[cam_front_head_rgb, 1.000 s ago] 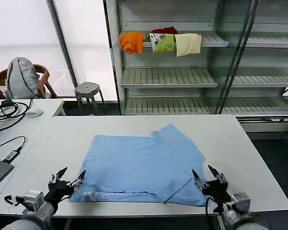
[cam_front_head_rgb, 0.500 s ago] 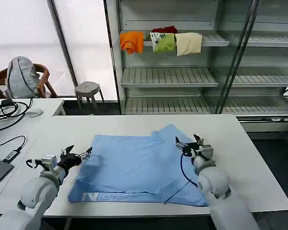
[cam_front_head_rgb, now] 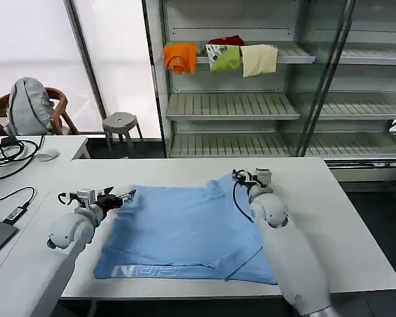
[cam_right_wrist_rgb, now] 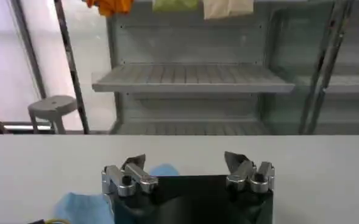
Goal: Fold and organize the clothes.
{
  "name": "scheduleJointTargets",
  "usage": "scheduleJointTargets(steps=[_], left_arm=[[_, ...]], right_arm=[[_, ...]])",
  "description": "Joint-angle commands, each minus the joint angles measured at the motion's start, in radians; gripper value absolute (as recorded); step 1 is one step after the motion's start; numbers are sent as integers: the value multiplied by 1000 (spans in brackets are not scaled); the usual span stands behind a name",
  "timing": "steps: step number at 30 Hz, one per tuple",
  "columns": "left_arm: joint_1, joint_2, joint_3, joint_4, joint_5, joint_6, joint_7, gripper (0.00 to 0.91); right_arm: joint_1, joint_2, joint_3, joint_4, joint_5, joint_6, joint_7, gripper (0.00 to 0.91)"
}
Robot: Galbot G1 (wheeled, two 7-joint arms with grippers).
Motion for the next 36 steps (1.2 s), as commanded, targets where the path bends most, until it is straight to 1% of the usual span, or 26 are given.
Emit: scheduleJointTargets(steps=[1,11,12,13,14,16,17,18,19,21,31,32,36], left_arm=[[-103,-9,67,114,2,9,25,907],[-106,-20,81,138,10,12,30,907],[-110,-25,80,144,12,12,28,695],[-113,-28,80,146,16,13,28,333],[-115,-29,81,150,31,22,25,30],[-112,-28,84,149,36,32,28,20],[-109,-28,85,147,38,31,27,20],[-104,-29,85,146,38,30,28,20],[-102,-29,84,145,38,30,29,20],[-98,-32,83,146,37,29,31,20],[-98,-31,79,145,34,26,44,20],[-98,-32,79,144,33,26,45,30],[-97,-35,79,138,31,25,51,20]], right_arm=[[65,47,-11,-134,-8,1,2,907],[82,68,4,-193,-41,24,-9,907],[82,69,6,-195,-40,24,-10,907],[82,69,6,-195,-41,24,-10,907],[81,69,6,-201,-41,24,-11,907],[81,69,6,-207,-40,23,-13,907],[81,70,8,-212,-40,23,-14,887],[83,71,9,-220,-40,22,-16,685],[85,72,9,-225,-40,22,-16,333],[90,75,13,-239,-40,22,-22,0],[99,80,14,-255,-36,17,-45,0],[101,82,15,-260,-36,18,-47,0],[105,90,20,-277,-33,17,-57,0]])
